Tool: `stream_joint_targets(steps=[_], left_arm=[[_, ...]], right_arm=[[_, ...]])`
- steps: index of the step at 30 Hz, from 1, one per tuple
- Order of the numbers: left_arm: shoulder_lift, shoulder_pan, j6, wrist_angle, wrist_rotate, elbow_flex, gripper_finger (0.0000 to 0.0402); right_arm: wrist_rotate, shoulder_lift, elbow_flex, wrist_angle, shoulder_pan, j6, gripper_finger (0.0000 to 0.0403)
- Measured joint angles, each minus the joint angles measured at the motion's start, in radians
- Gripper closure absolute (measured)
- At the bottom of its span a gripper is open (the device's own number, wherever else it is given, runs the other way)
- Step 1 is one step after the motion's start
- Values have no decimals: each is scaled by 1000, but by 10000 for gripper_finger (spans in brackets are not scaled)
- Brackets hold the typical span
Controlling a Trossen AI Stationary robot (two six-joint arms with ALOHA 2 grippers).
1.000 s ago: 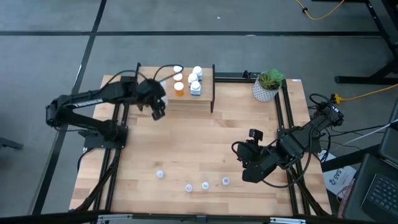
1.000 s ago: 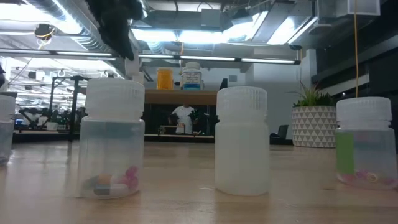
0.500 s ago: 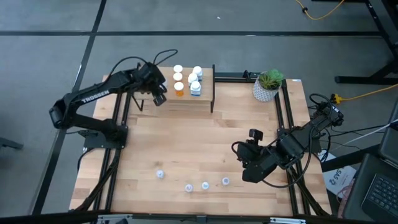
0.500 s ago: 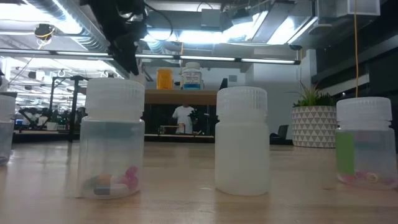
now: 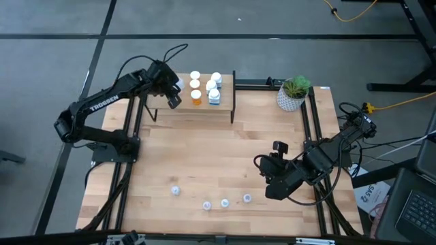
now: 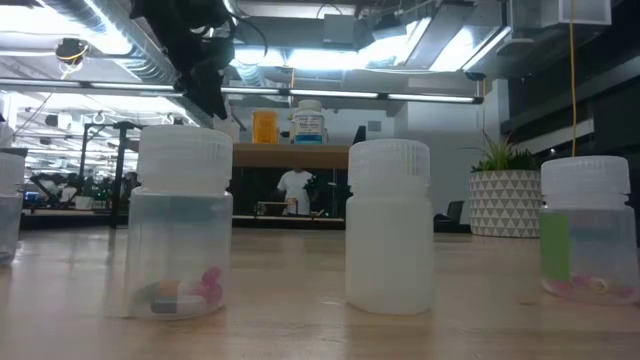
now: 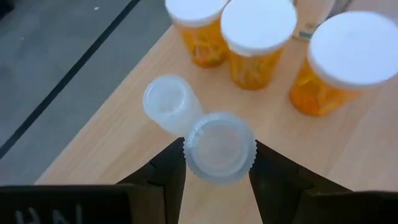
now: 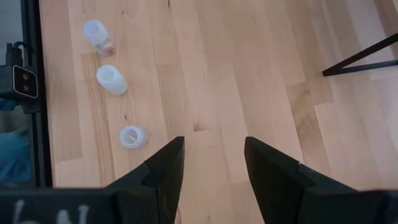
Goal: Pick and place medicine bottles onto shelf by color
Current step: Put the transparent pill bottle on the shelf aligned with the transparent pill bottle
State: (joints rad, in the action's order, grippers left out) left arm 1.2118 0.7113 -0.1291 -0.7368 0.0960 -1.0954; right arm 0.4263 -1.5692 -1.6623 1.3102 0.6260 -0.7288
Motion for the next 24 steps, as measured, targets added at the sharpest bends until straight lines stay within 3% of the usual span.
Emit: stream_joint_targets(steps=[12,24], left_arm=[[52,3,30,-15,-47,0,256],[72,6,32,-15,-38,-1,227]], right_arm=[[0,0,0,0,0,0,231],[-1,0,0,0,0,0,231]])
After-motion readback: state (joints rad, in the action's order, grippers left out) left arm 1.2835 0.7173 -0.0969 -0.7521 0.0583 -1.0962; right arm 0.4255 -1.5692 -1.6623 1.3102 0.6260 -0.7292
